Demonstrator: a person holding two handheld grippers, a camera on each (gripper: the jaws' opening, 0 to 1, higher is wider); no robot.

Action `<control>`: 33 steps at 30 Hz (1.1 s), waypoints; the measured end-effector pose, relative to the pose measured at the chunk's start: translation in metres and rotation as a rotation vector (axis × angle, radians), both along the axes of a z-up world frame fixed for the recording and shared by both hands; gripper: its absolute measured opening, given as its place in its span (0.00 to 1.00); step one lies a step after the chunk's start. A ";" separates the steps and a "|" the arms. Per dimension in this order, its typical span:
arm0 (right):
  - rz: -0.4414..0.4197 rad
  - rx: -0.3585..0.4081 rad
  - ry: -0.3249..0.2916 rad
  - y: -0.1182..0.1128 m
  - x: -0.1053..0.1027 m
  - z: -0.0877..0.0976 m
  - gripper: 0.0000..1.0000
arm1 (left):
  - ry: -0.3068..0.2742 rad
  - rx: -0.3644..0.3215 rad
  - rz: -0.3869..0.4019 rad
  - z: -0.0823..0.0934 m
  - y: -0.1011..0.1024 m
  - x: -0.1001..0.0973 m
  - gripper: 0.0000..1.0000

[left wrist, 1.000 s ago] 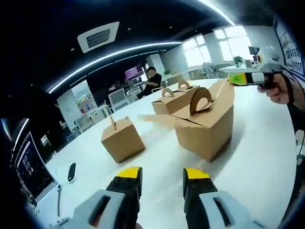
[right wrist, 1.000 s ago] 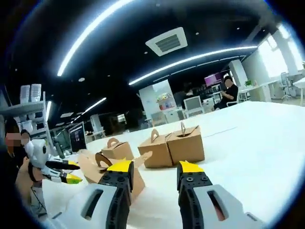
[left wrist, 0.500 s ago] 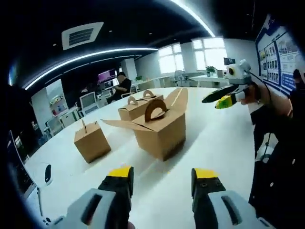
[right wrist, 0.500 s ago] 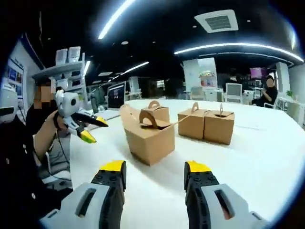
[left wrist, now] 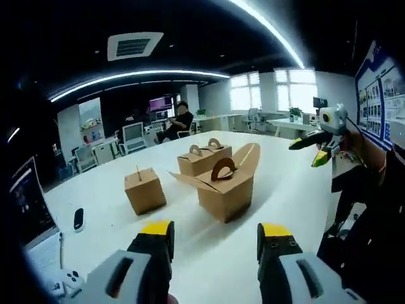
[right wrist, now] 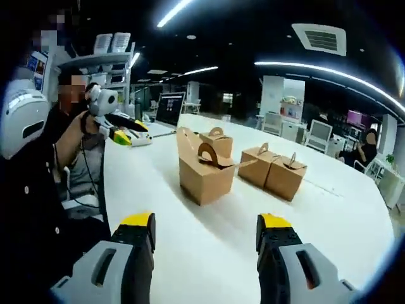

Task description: Pick up one paper box from the group, open the paper box, and remove the item inside

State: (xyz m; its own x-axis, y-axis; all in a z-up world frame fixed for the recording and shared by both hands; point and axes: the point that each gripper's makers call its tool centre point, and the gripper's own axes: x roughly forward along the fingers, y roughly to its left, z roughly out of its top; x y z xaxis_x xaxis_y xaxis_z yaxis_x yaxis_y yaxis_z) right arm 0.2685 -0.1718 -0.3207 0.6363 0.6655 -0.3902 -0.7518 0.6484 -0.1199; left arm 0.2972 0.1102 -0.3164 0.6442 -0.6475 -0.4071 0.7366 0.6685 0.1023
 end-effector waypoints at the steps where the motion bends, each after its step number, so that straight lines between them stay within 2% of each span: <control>1: 0.005 0.001 0.000 -0.001 -0.001 0.003 0.65 | 0.000 0.002 -0.001 0.002 0.001 -0.001 0.56; 7: 0.012 -0.001 0.016 -0.007 -0.003 0.011 0.64 | 0.013 0.038 -0.002 -0.002 0.005 -0.004 0.58; 14: 0.048 -0.035 0.010 -0.001 -0.006 0.013 0.64 | 0.022 0.010 -0.023 0.003 0.000 -0.005 0.59; 20: 0.055 -0.048 0.008 0.004 0.001 0.015 0.63 | 0.002 0.022 -0.035 0.000 -0.006 0.005 0.58; 23: 0.062 -0.066 -0.001 0.005 0.006 0.019 0.63 | -0.011 0.033 -0.040 -0.006 -0.007 0.016 0.59; 26: 0.074 -0.077 -0.007 0.010 0.013 0.027 0.61 | -0.022 0.036 -0.075 -0.012 -0.009 0.030 0.62; 28: 0.089 -0.090 -0.013 0.013 0.015 0.031 0.60 | -0.057 0.047 -0.134 -0.013 -0.014 0.039 0.65; 31: 0.118 -0.109 -0.023 0.023 0.020 0.039 0.58 | -0.052 0.044 -0.241 -0.021 -0.028 0.050 0.66; 33: 0.137 -0.119 -0.027 0.029 0.024 0.043 0.58 | -0.051 0.030 -0.277 -0.023 -0.036 0.057 0.65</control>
State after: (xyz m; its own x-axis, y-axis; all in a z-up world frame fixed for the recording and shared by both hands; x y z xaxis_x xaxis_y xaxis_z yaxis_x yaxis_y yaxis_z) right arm 0.2921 -0.1424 -0.2780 0.5541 0.6966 -0.4557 -0.8276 0.5201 -0.2112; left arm 0.3546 0.0746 -0.3397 0.4646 -0.7898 -0.4005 0.8842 0.4389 0.1601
